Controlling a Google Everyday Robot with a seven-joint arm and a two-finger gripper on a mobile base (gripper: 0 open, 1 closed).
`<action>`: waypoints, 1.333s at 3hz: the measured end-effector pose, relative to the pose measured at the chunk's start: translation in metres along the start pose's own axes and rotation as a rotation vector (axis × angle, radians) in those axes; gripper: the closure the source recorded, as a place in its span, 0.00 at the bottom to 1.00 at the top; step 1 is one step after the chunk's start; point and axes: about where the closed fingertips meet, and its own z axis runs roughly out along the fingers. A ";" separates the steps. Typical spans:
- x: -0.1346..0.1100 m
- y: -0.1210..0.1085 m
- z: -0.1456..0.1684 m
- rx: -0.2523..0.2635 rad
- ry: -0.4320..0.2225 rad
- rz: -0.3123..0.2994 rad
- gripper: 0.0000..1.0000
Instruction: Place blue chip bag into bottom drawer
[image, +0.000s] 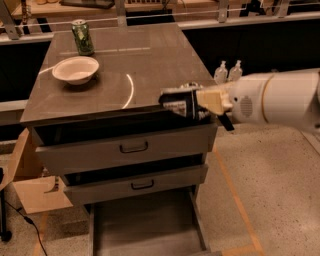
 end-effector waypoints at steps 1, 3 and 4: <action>0.067 0.023 -0.006 -0.018 0.064 0.101 1.00; 0.162 0.069 0.010 -0.047 0.172 0.157 1.00; 0.206 0.089 0.035 -0.065 0.193 0.187 1.00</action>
Offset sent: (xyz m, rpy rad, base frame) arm -0.1148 0.0125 -0.1567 0.0163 0.2755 -0.0101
